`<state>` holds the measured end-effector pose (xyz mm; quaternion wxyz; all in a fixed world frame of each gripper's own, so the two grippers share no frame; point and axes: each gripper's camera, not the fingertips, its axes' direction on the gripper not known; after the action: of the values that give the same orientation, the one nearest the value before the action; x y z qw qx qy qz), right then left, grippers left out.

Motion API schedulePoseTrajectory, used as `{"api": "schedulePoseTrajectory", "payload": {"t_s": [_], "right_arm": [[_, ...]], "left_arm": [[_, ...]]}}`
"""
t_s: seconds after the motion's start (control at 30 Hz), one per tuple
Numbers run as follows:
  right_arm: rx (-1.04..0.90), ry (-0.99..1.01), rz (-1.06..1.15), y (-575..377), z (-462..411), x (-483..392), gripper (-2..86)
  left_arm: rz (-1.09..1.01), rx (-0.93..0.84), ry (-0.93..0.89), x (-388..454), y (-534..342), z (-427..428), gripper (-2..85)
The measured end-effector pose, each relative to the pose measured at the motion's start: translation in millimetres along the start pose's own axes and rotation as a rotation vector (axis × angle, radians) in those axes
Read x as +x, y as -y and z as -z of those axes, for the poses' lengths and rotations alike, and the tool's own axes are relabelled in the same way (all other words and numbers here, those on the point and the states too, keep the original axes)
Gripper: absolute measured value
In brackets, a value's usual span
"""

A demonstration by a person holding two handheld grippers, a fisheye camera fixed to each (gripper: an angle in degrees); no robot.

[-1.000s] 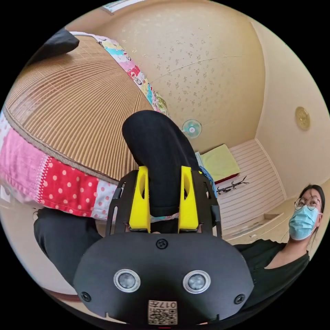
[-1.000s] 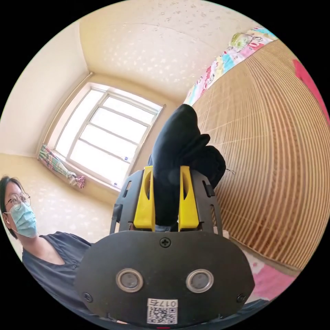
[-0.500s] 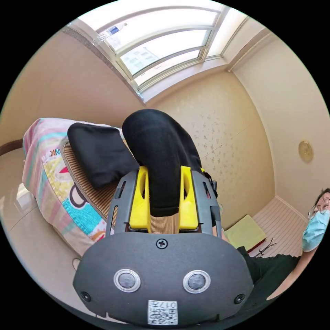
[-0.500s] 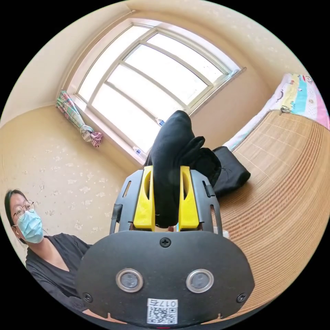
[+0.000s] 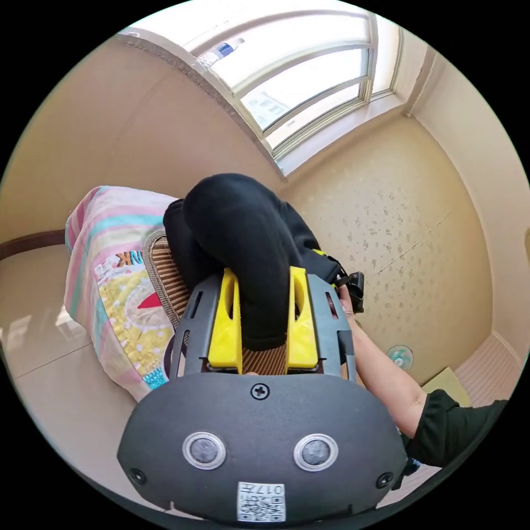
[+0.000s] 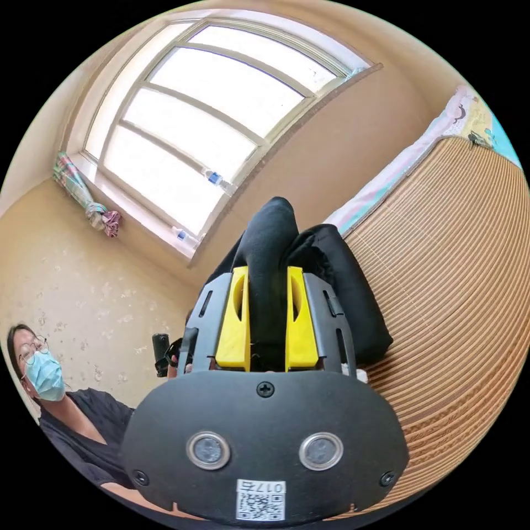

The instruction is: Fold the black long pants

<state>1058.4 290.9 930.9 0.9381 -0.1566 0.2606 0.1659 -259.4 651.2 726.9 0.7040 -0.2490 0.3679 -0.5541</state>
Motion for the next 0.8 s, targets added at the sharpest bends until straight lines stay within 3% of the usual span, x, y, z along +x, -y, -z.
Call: {"api": "schedulePoseTrajectory", "payload": {"t_s": [0.13,0.23,0.43,0.67,0.8], "right_arm": [[0.026,-0.123,-0.013,9,5,-3,11.7],[-0.056,-0.361,-0.103,9,0,6,12.6],[0.144,-0.455,-0.036,-19,67,-72,11.7],[0.102,-0.425,0.089,-163,191,-187,4.9],[0.153,-0.411,-0.014,-279,298,-243,1.8]], "left_arm": [[-0.012,-0.063,0.077,0,-3,-30,13.9],[0.075,-0.041,0.080,-16,-22,-35,16.2],[-0.010,0.060,0.240,0,-74,22,15.0],[-0.234,-0.039,0.307,63,-165,70,13.1],[-0.394,-0.134,0.250,124,-227,76,10.7]]}}
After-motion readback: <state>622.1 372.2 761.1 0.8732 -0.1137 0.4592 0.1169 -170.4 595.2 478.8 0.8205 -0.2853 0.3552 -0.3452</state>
